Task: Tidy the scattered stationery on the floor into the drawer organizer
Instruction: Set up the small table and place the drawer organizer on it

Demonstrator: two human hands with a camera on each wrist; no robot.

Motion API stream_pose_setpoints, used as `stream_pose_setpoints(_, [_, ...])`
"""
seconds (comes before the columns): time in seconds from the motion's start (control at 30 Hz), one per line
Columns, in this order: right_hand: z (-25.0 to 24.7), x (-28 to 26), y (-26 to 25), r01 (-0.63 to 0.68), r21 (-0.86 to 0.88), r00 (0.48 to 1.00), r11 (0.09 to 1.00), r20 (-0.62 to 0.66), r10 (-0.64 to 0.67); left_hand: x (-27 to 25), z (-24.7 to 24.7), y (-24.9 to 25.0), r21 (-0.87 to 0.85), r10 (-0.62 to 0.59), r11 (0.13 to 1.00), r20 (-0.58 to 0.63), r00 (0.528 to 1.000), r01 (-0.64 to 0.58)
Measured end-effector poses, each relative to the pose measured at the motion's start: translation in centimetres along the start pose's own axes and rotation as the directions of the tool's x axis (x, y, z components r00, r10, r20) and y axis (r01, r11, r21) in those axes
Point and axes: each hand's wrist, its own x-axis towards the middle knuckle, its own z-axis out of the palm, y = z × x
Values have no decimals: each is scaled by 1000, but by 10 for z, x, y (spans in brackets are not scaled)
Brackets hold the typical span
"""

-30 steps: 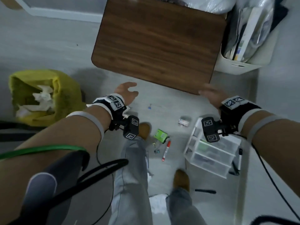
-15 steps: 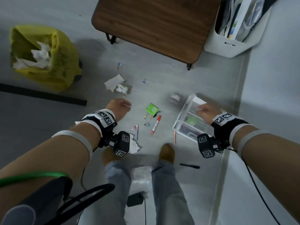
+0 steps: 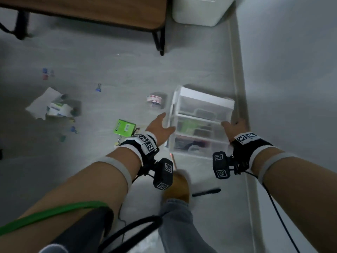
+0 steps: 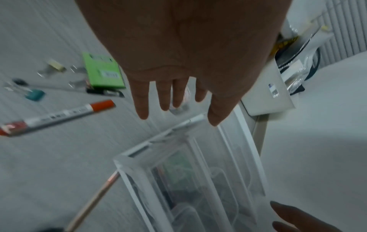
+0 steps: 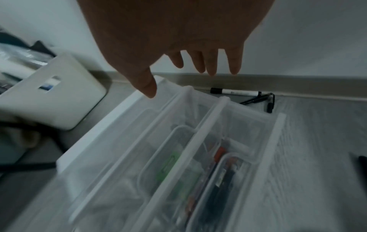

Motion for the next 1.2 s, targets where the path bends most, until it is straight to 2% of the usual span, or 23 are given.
stream_pose_setpoints(0.1, [11,25,9,-56,100,997,993,50,51,32,24,15,-49,-9,999,57,998,12])
stream_pose_setpoints(0.2, [20,34,12,-26,247,998,969,62,11,42,37,26,-188,-28,982,-2,1000,27])
stream_pose_setpoints(0.27, [19,26,9,-26,355,999,935,47,10,32,34,32,-225,-41,974,-23,999,35])
stream_pose_setpoints(0.37, [-2,-7,-2,-17,429,1000,903,9,15,1,12,51,-203,-53,978,-51,997,42])
stream_pose_setpoints(0.47, [-17,-35,-9,1,529,1000,849,3,-4,-30,-10,70,-246,-25,969,-101,995,-1])
stream_pose_setpoints(0.57, [-51,-76,-38,109,591,994,799,-53,-97,-72,-49,106,-274,7,960,-173,985,-55])
stream_pose_setpoints(0.73, [-112,-128,-115,285,622,957,730,-135,-259,-121,-129,167,-189,151,962,-240,959,-199])
stream_pose_setpoints(0.9, [-153,-170,-211,519,555,845,649,-219,-488,-142,-228,213,-124,268,936,-360,894,-331])
stream_pose_setpoints(1.07, [-141,-183,-300,595,519,777,613,-179,-603,-133,-325,216,-30,350,912,-466,813,-410])
stream_pose_setpoints(1.2, [-110,-181,-372,640,505,735,579,-184,-652,-104,-391,196,-3,346,911,-537,770,-411])
